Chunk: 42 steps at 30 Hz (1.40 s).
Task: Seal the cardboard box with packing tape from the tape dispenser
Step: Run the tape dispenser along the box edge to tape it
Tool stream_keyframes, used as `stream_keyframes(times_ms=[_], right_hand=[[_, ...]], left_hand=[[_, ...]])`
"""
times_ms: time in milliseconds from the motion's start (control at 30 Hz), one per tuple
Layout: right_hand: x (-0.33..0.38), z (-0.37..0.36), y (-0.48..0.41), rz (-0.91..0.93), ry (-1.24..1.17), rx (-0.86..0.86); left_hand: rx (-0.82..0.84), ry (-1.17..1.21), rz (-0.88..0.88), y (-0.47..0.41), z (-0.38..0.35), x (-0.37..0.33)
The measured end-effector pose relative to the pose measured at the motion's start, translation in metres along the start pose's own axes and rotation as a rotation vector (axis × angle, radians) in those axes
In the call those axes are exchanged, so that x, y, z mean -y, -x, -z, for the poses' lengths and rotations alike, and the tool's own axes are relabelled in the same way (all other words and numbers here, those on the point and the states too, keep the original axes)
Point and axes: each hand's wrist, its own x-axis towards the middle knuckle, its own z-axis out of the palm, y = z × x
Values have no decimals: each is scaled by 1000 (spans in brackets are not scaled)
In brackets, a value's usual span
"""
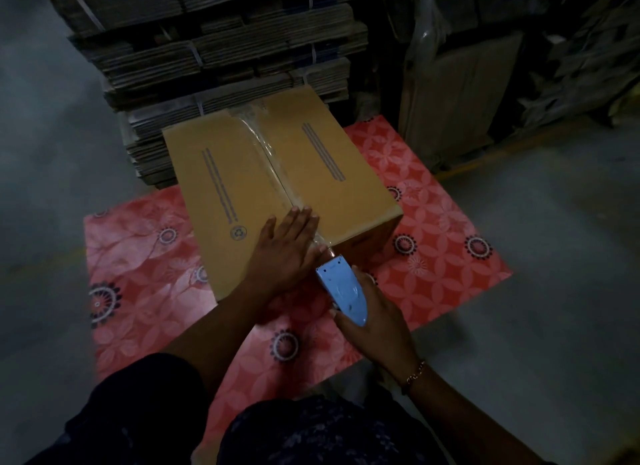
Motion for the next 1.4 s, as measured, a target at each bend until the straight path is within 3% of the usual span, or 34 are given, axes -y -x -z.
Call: stream_keyframes(times_ms=[467, 700, 867, 967, 1033, 1133, 1300, 1400], right_hand=[[12, 14, 26, -41, 71, -21], [27, 32, 7, -49, 249, 95], [45, 44, -44, -132, 359, 308], [24, 35, -63, -188, 530, 584], [4, 28, -44, -218, 526, 634], [-26, 17, -20, -80, 526, 559], [-49, -12, -21, 294, 785, 434], [-58, -21, -23, 397, 933, 409]], left_hand=[[7, 14, 2, 1, 1, -1], [-2, -1, -15, 0, 2, -1], [4, -18, -21, 1, 3, -2], [2, -37, -22, 0, 6, -3], [-5, -30, -29, 1, 6, -3], [-8, -51, -37, 0, 4, -3], [16, -114, -46, -2, -5, -1], [44, -151, -54, -2, -4, 0]])
